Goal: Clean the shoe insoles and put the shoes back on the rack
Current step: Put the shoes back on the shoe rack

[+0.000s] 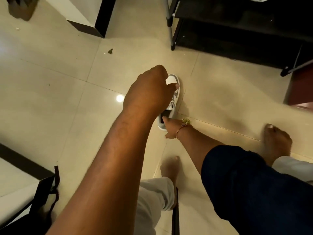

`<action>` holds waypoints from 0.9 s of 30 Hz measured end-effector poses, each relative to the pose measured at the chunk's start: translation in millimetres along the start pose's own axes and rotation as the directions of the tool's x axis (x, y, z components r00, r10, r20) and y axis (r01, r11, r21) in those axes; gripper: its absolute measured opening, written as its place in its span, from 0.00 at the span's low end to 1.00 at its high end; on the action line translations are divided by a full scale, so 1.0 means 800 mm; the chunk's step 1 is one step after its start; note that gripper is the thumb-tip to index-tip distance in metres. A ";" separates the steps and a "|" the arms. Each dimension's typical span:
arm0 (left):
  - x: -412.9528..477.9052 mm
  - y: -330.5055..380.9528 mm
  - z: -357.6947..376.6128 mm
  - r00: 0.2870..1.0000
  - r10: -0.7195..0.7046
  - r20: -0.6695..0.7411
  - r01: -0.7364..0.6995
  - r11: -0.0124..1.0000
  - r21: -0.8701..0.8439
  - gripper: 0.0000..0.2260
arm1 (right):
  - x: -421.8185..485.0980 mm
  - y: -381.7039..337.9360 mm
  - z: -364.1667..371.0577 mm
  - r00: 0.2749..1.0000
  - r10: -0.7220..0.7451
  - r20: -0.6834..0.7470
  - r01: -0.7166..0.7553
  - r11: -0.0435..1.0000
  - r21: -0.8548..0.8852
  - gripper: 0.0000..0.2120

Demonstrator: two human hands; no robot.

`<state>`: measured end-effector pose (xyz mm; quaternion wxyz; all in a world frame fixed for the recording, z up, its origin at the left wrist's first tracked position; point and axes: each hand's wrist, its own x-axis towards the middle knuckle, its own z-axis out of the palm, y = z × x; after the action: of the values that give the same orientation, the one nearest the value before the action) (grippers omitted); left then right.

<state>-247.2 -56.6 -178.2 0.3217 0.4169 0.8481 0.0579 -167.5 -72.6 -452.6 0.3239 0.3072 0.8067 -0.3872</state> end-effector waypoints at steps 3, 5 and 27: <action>0.002 0.001 0.004 1.000 0.001 0.014 -0.002 1.000 0.028 0.18 | 0.010 0.002 0.006 1.000 -0.005 -0.012 0.005 1.000 -0.025 0.33; 0.003 0.000 0.006 1.000 -0.004 0.025 0.003 0.999 0.039 0.17 | 0.016 0.011 0.009 1.000 -0.002 -0.024 0.000 0.996 -0.089 0.26; -0.052 0.101 0.006 0.993 0.103 -0.048 -0.114 0.922 -0.370 0.14 | -0.398 0.008 -0.145 0.578 -0.118 -0.807 0.060 0.993 -0.103 0.03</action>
<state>-171.5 -35.8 -131.7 0.3793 0.3939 0.8018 0.2410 -4.6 -51.6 -156.0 -0.0901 0.3986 0.8919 -0.1938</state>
